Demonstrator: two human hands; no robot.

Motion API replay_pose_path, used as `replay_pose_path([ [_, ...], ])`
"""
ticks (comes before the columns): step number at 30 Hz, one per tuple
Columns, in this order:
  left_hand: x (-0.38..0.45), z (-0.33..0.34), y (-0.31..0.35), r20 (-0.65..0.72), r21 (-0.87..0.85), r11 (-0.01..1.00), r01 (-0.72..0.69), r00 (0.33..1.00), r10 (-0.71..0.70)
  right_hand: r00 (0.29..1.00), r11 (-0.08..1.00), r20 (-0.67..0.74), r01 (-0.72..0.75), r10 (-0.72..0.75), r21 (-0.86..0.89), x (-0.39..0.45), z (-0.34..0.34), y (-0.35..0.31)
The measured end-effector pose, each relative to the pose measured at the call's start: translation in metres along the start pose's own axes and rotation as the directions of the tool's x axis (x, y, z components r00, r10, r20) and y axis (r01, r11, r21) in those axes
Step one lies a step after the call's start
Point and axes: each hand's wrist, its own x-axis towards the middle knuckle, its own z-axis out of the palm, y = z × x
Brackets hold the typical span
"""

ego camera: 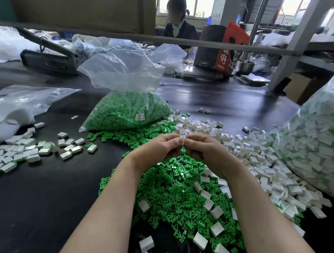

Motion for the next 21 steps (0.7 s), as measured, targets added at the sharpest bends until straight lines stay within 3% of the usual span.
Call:
replay_pose_path([
  [7, -0.001, 0.002, -0.008, 0.043, -0.086, 0.995, 0.057, 0.998, -0.054, 0.999, 0.997, 0.047, -0.023, 0.020, 0.072, 0.001, 0.000, 0.011],
  [14, 0.000, 0.001, -0.010, 0.096, -0.020, 0.999, 0.043, 0.995, -0.041, 0.996, 0.999, 0.082, -0.034, 0.032, 0.025, 0.001, -0.004, 0.016],
  [21, 0.003, 0.000, -0.015, 0.066, -0.030, 0.996, 0.084, 0.994, -0.082, 0.995, 0.999, 0.096, -0.038, 0.037, 0.006, -0.001, -0.005, 0.016],
])
